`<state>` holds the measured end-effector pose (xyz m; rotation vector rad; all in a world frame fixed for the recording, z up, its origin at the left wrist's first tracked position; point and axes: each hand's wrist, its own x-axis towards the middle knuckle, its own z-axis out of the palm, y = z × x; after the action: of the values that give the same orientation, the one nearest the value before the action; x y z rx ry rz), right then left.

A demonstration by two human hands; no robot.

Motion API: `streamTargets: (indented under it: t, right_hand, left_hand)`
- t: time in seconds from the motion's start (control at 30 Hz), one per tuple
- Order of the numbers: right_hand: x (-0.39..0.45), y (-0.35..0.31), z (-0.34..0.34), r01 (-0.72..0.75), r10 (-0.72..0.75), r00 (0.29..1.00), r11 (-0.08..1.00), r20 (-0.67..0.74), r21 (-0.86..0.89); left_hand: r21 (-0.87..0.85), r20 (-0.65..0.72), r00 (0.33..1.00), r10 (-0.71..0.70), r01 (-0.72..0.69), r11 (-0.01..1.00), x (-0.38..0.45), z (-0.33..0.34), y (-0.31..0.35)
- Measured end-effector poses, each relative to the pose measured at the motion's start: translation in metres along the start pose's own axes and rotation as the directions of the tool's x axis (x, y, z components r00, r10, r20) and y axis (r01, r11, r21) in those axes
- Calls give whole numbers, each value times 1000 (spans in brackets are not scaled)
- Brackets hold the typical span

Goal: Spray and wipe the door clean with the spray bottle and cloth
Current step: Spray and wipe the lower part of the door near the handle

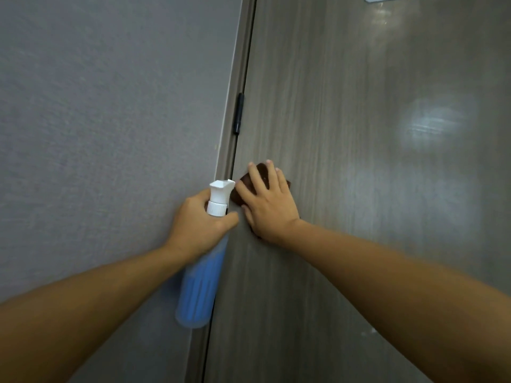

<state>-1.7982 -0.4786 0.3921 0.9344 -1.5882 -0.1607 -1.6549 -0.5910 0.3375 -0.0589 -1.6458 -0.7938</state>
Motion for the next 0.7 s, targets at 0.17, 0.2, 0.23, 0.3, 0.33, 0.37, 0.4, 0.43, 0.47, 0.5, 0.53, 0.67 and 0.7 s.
streamTargets:
  t: [0.17,0.2,0.23,0.3,0.33,0.37,0.4,0.43,0.47,0.5,0.53,0.67,0.7]
  right_hand:
    - [-37,6,10,523,-517,849,851,108,-39]
    - [-36,11,8,562,-551,824,825,131,-58]
    - [-29,19,3,568,-555,820,819,138,-84]
    - [-6,39,-11,463,-453,886,874,94,-147]
    - [7,52,-19,345,-339,939,924,66,-167]
    - [18,65,-27,204,-199,979,963,47,-176]
    - [27,74,-33,62,-57,998,984,33,-165]
    - [32,79,-36,-50,53,998,990,24,-135]
    - [34,80,-35,-120,123,992,987,18,-102]
    - [33,77,-32,-159,160,987,985,11,-71]
    - [30,71,-29,-182,182,983,982,0,-44]
    - [-2,42,-13,-38,37,999,999,-32,-12]
    - [-14,36,-9,77,-78,997,997,-18,-25]
  left_hand:
    - [19,10,1000,-9,8,1000,-1,0,0]
    - [26,16,1000,-6,6,1000,-2,0,0]
    - [32,15,1000,-1,1,999,-2,0,0]
    - [44,7,1000,11,-11,999,-1,0,0]
    - [48,8,1000,14,-14,999,0,1,1]
    - [46,17,1000,16,-17,999,1,1,2]
    - [43,32,999,21,-23,999,2,2,3]
    - [45,44,999,29,-31,998,3,3,5]
    - [50,50,998,39,-42,998,5,3,6]
    - [52,49,998,48,-51,997,7,4,6]
    - [50,46,998,53,-56,997,8,5,7]
    - [34,15,999,41,-41,999,7,7,11]
    - [25,16,999,41,-41,999,6,7,12]
